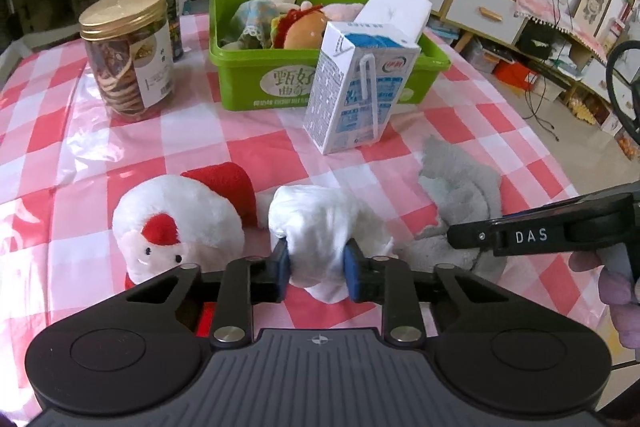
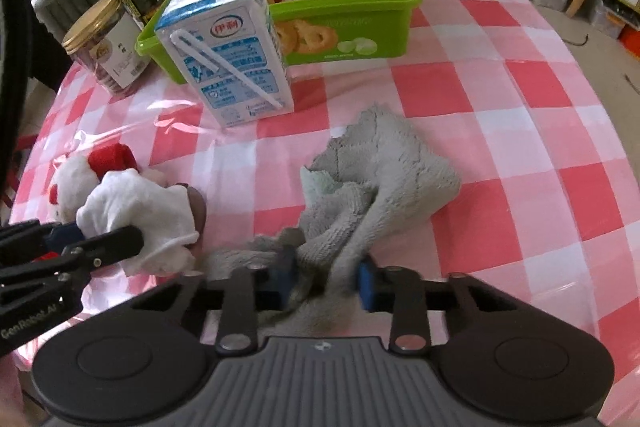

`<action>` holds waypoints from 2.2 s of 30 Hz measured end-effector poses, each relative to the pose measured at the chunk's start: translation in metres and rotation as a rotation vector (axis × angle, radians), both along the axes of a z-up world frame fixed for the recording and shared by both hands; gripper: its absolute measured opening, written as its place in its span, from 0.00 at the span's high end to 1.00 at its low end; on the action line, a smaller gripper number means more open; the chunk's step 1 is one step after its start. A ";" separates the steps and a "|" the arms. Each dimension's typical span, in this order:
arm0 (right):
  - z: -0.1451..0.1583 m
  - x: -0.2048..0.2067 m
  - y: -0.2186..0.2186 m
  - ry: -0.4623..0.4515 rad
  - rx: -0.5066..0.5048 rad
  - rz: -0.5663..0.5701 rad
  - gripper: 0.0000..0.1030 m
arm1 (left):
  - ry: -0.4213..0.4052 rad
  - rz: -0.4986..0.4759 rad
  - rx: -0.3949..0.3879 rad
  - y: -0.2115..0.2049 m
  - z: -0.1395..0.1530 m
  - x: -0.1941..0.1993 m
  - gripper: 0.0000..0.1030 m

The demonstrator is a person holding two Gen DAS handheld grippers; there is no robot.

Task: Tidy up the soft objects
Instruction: 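Grasp the white cloth with the left tool while the right tool grasps the grey towel, then carry the white cloth and grey towel over the green bin with both tools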

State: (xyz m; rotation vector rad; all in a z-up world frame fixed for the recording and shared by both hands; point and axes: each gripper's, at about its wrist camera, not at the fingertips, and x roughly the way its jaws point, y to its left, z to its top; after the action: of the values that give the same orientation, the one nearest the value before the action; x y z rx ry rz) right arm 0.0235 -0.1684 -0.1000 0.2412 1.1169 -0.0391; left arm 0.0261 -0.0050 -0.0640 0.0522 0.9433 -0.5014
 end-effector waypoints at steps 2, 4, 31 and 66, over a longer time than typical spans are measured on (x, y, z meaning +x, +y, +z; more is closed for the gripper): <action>0.003 0.001 -0.005 -0.002 0.028 -0.018 0.93 | -0.001 -0.001 -0.013 0.001 0.003 -0.001 0.78; 0.008 0.000 -0.010 -0.015 0.051 -0.036 0.95 | -0.004 -0.003 -0.028 0.002 0.007 -0.001 0.79; 0.130 0.050 -0.071 -0.379 0.179 -0.175 0.96 | -0.204 0.102 -0.051 -0.008 0.094 0.070 0.80; 0.040 0.230 -0.034 -0.303 -0.009 0.037 0.96 | -0.170 0.073 0.226 -0.064 0.011 0.213 0.76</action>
State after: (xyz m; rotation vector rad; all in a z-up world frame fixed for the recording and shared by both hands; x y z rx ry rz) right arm 0.2532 -0.2027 -0.0595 0.2102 0.8188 0.0248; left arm 0.2394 -0.0691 -0.0530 0.2598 0.8280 -0.3159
